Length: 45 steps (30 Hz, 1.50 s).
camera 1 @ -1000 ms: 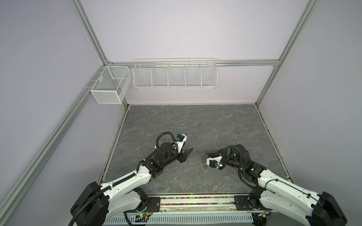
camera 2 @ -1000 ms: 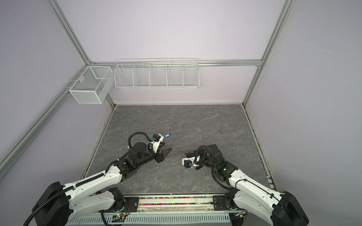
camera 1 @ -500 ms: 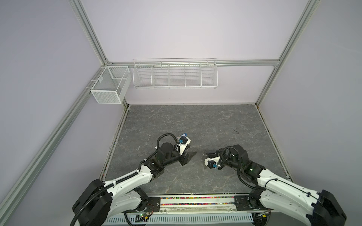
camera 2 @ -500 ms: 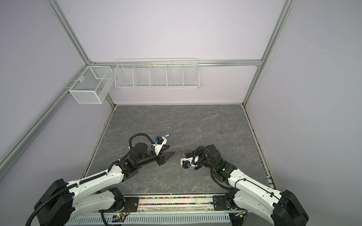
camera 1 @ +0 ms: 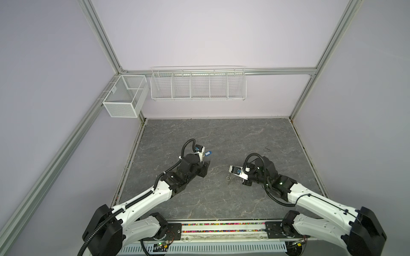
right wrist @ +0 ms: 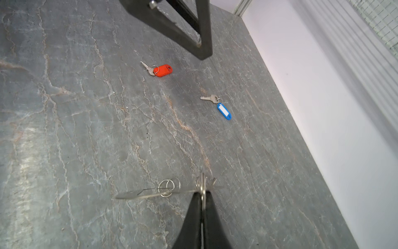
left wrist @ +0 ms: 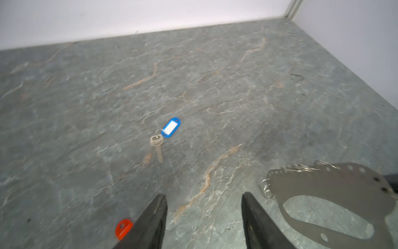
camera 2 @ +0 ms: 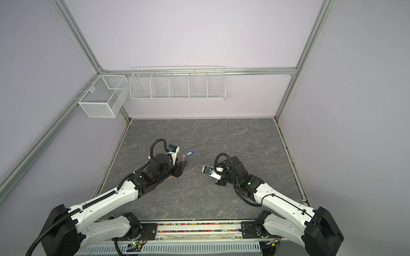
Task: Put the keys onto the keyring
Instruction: 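Move the left gripper over the blue-tag key while the right gripper holds the plate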
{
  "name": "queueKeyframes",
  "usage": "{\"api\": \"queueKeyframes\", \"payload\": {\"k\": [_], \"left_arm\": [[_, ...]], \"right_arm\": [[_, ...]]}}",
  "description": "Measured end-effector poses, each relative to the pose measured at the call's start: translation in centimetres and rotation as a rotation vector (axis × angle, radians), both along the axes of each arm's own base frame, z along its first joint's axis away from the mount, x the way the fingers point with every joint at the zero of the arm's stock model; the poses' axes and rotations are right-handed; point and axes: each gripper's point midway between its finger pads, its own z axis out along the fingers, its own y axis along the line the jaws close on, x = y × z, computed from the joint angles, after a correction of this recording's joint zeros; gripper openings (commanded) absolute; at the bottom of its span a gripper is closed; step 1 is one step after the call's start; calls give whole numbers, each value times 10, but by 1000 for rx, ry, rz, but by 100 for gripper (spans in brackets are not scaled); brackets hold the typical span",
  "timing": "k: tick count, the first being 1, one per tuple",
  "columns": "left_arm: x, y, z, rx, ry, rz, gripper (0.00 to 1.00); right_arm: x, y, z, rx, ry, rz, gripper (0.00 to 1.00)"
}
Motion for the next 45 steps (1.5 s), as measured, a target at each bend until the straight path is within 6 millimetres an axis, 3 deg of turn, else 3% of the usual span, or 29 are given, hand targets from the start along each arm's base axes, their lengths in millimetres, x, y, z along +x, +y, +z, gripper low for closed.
{"api": "queueKeyframes", "payload": {"k": [5,10,15,20,26,33,45], "left_arm": [[15,29,-36,41,178,138,53],[32,52,-54,85,311,232,49],[49,36,-60,168,333,129,47],[90,12,-62,273,310,-12,49],[124,15,-95,283,398,-106,54],[129,9,-123,243,499,-160,64],[113,-16,-131,100,578,-206,67]], "right_arm": [[3,0,-8,7,61,-41,7],[6,1,-4,22,82,-65,7],[6,1,-6,13,97,-72,7],[9,3,-3,12,102,-74,7],[12,6,-2,7,110,-76,7],[16,10,-4,-7,124,-76,8],[21,15,-7,-25,133,-72,8]]}}
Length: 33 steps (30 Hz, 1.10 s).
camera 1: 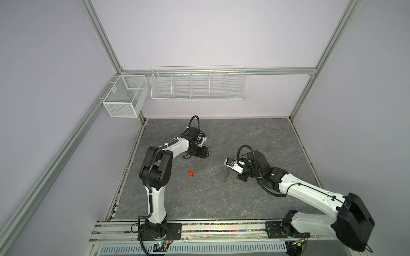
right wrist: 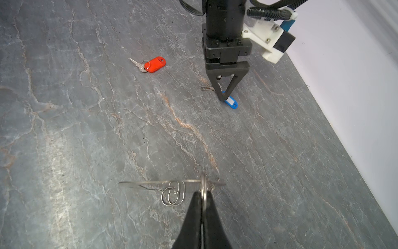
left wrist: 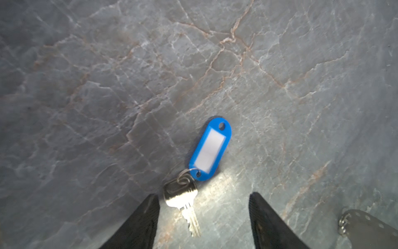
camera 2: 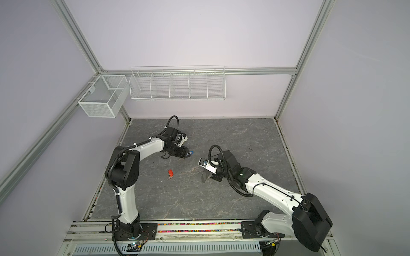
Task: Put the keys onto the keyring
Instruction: 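Move the left gripper over the blue-tag key while the right gripper holds the plate, then lower the left gripper and grasp the blue-tag key by its ring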
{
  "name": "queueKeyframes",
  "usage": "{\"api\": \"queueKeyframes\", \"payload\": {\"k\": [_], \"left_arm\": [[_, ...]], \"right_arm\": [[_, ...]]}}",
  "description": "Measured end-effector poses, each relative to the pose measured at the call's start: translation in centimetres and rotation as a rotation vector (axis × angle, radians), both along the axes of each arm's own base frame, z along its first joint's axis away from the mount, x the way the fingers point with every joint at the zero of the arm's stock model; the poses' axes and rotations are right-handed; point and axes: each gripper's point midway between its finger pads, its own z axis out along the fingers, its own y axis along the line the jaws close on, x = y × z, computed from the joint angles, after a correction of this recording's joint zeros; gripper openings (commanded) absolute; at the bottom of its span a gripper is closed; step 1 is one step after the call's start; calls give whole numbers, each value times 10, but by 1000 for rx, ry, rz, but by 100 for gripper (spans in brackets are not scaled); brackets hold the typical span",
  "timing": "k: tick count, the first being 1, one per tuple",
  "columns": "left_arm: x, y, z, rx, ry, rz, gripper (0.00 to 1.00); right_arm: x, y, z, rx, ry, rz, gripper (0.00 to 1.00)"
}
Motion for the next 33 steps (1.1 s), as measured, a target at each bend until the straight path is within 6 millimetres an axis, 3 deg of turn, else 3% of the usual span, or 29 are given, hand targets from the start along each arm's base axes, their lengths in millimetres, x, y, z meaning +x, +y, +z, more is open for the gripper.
{"api": "queueKeyframes", "payload": {"k": [4,11,16,19,25,33], "left_arm": [[-12,-13,0,-54,3,9,67],[-52,-42,3,-141,49,18,67],[-71,-33,6,-140,59,74,67],[-60,-23,18,-83,-12,97,63],[-19,-18,45,14,-167,124,54],[-18,-27,7,192,-170,75,45]], "right_arm": [[0,0,0,2,2,-1,7],[7,-11,8,31,0,-25,7],[11,-19,15,56,2,-39,7],[12,-22,15,63,11,-43,7],[11,-22,14,71,25,-40,7],[11,-22,14,77,36,-44,7]]}}
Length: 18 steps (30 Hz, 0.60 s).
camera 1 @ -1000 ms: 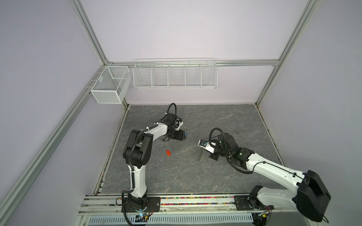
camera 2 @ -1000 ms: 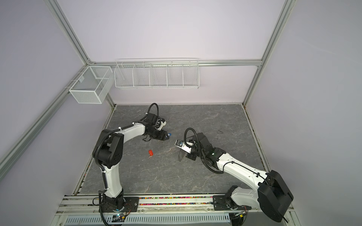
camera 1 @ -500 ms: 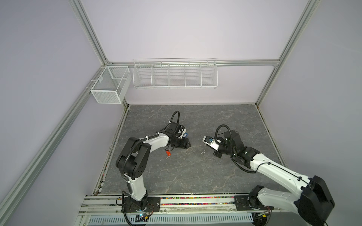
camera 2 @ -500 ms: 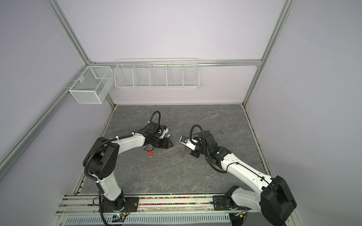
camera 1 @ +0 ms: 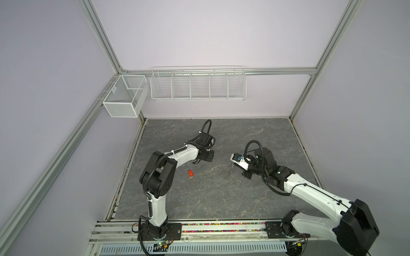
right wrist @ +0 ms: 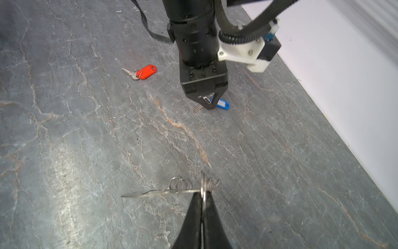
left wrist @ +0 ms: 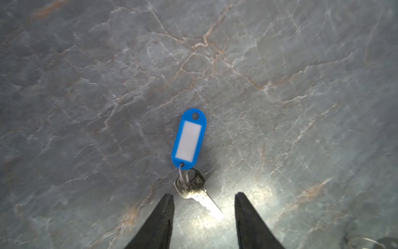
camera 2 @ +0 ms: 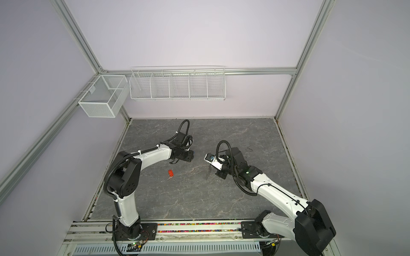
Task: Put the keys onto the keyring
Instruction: 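Lower the left gripper and grasp the blue-tag key by its ring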
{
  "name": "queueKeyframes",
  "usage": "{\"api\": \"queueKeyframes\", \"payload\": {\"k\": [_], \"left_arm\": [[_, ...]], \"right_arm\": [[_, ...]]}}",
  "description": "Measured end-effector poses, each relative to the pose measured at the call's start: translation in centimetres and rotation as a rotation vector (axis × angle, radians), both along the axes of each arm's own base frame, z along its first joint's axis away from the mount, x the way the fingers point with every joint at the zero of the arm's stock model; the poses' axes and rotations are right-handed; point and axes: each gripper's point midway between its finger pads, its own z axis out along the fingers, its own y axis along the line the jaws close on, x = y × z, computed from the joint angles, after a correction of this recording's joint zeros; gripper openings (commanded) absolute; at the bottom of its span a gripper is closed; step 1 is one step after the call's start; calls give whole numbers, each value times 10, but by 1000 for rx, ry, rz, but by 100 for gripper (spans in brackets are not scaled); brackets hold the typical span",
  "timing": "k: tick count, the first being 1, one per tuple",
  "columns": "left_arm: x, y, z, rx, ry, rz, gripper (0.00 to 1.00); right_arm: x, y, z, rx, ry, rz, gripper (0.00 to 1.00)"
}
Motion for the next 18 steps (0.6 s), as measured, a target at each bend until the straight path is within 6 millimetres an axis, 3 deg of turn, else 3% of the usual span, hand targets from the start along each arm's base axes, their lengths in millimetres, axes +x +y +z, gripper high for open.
{"api": "queueKeyframes", "payload": {"k": [18], "left_arm": [[9,4,-13,71,3,61,30]], "right_arm": [[1,1,-11,-11,36,-4,7]]}}
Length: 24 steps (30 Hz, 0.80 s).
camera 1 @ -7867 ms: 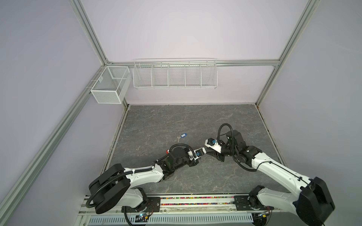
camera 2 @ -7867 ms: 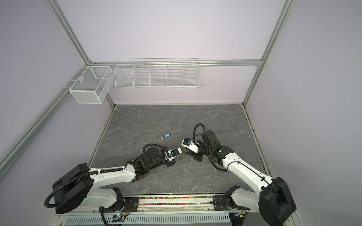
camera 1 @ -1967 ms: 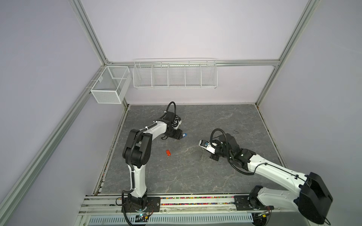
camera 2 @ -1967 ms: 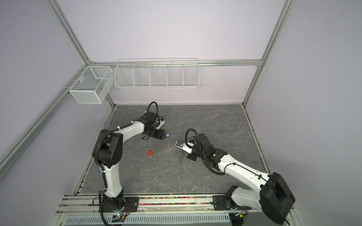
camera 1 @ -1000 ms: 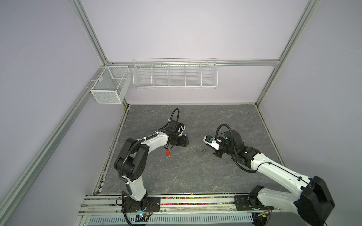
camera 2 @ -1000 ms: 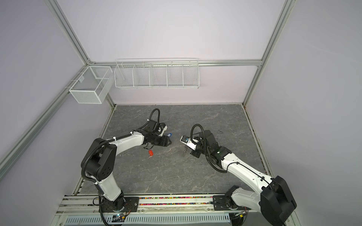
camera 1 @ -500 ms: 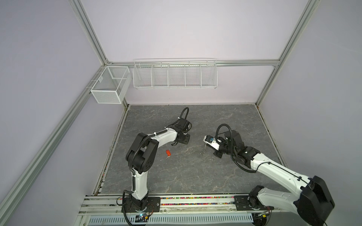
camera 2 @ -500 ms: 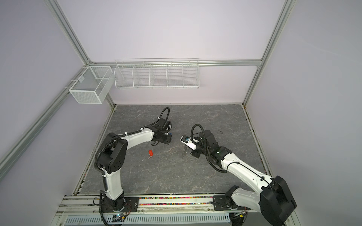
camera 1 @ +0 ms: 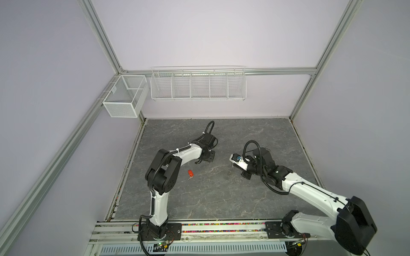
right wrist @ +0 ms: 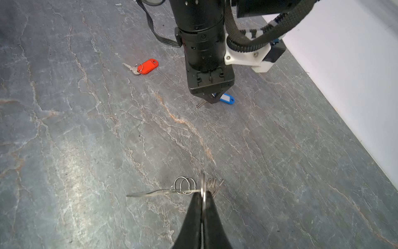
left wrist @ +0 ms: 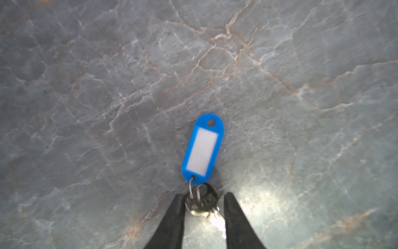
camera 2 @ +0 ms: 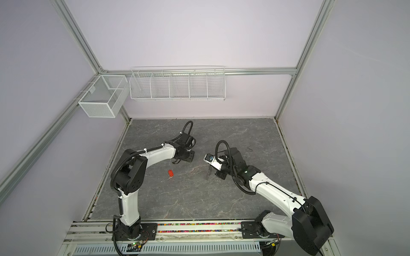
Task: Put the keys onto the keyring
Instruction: 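Lower the left gripper and grasp the blue-tag key by its ring, then lift the blue-tag key and carry it toward the plate in the right gripper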
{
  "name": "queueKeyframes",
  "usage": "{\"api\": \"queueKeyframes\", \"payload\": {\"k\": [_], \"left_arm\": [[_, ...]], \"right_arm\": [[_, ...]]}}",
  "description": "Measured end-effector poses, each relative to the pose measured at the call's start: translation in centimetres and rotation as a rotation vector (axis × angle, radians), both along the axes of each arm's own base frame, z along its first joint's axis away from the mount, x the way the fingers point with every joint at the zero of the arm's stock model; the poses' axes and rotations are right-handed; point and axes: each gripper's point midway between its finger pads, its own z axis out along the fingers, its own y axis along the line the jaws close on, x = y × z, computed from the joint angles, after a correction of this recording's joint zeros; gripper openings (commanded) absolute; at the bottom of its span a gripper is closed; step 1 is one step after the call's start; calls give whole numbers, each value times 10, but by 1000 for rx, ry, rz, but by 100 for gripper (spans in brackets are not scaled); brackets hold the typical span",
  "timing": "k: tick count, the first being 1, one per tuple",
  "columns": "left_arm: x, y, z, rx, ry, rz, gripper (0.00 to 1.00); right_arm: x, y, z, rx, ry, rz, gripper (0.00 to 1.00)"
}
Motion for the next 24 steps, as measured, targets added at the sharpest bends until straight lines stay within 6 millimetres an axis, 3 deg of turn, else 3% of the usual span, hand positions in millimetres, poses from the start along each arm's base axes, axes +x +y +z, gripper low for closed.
{"api": "queueKeyframes", "payload": {"k": [10,24], "left_arm": [[3,-1,1,2,4,14,20],[9,0,-2,27,1,28,16]], "right_arm": [[0,1,-1,1,2,2,7],[3,-1,-4,-1,12,-4,8]]}}
